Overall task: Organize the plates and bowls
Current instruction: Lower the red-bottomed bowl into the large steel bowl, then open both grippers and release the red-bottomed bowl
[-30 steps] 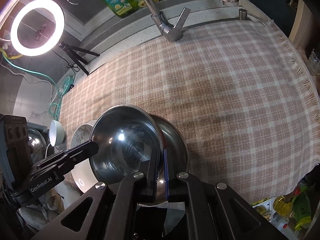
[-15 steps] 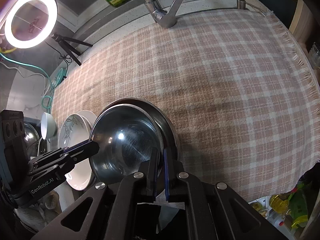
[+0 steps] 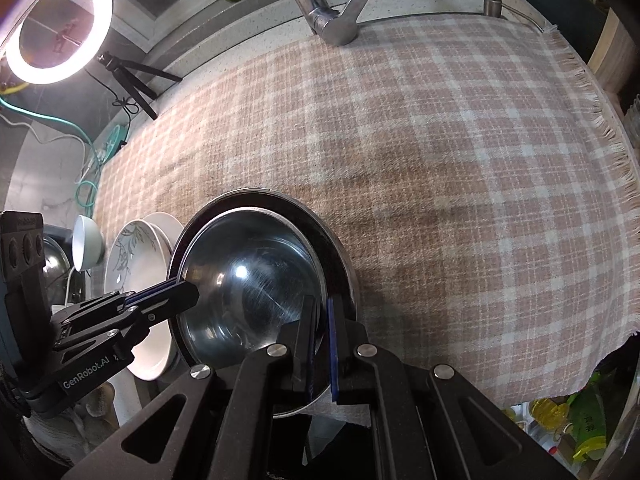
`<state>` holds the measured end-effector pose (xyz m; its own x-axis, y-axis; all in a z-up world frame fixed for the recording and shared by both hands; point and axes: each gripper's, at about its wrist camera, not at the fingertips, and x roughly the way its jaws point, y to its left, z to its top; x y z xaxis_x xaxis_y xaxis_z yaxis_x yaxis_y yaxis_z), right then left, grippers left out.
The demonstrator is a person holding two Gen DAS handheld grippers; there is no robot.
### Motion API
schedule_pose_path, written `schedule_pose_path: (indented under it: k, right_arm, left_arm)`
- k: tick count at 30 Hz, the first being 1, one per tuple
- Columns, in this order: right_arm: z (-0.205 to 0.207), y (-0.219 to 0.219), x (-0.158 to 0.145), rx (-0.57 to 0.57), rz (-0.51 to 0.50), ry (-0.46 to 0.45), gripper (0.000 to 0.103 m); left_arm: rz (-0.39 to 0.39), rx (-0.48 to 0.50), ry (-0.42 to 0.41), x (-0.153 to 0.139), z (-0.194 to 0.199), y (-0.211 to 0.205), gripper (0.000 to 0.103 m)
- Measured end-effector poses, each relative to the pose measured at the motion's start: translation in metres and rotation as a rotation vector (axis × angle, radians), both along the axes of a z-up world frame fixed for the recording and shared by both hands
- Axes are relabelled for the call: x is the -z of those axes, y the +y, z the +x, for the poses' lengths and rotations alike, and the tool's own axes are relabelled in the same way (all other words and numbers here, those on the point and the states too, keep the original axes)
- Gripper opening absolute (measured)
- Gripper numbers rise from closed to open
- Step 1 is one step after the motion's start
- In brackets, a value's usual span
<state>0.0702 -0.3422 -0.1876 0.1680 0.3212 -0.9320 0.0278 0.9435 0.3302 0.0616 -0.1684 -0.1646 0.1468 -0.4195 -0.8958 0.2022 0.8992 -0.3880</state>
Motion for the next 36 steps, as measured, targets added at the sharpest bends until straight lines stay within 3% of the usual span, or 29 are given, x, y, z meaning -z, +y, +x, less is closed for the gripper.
schedule_pose_path:
  k: [36]
  right_arm:
    - [0.0037, 0.0043, -0.0028, -0.045, -0.025, 0.010, 0.010]
  left_arm:
    - [0.013, 0.023, -0.011, -0.0059, 0.0030, 0.0005, 0.010]
